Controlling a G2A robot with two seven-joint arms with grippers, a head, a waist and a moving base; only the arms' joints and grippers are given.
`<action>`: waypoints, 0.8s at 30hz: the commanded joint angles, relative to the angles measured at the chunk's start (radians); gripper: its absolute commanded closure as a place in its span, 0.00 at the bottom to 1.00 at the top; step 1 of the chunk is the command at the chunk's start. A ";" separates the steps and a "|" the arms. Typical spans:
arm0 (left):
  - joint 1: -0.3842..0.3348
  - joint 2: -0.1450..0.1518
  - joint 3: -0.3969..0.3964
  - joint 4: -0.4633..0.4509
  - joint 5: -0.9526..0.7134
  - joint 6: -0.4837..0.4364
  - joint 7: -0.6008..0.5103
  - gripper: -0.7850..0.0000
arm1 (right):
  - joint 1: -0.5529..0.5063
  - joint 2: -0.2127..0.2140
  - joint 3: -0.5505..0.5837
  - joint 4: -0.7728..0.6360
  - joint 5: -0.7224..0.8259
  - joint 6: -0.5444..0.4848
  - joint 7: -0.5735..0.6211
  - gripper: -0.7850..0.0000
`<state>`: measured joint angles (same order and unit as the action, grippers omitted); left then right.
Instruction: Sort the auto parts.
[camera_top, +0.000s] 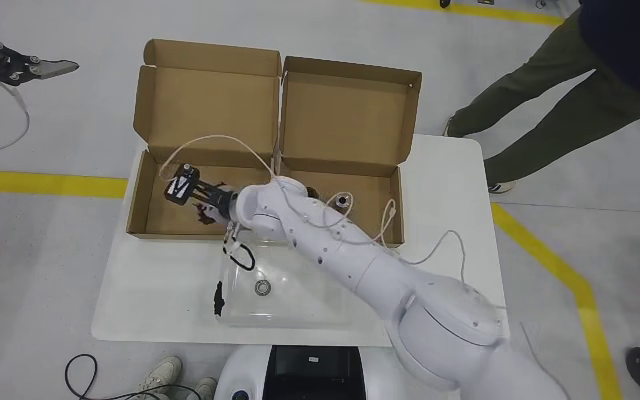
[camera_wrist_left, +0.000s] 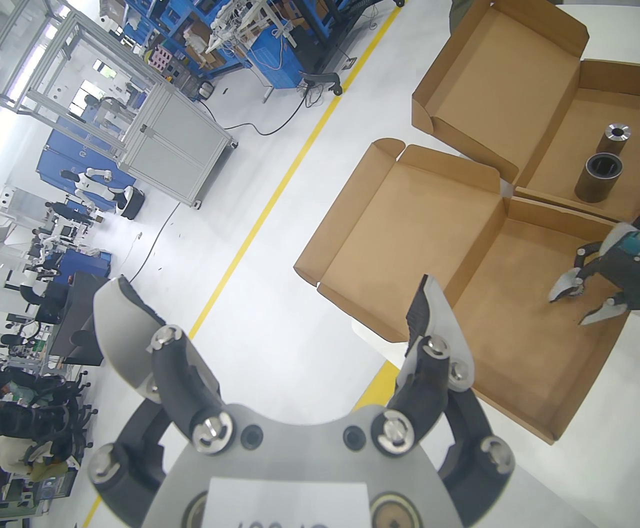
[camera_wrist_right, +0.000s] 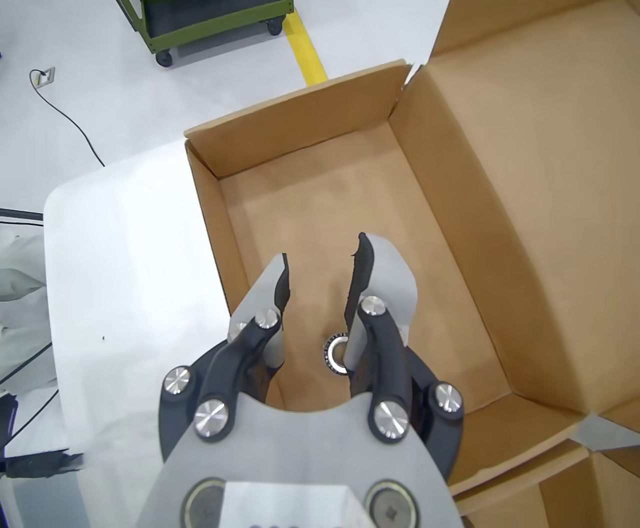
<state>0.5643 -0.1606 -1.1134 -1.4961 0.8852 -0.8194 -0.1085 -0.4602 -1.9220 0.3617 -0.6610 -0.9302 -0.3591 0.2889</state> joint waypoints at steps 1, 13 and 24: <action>0.000 0.000 0.000 0.000 0.000 0.000 0.000 0.00 | -0.021 0.024 0.018 -0.061 -0.020 0.002 0.004 0.70; 0.000 0.000 0.000 0.000 0.000 0.000 0.000 0.00 | -0.308 0.239 0.232 -0.651 -0.240 -0.034 0.243 0.69; 0.000 0.000 0.000 0.000 0.000 0.000 0.000 0.00 | -0.602 0.364 0.371 -0.997 -0.415 -0.262 0.367 0.66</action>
<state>0.5643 -0.1606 -1.1134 -1.4961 0.8852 -0.8194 -0.1085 -1.0466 -1.5631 0.7295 -1.6491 -1.3349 -0.6068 0.6568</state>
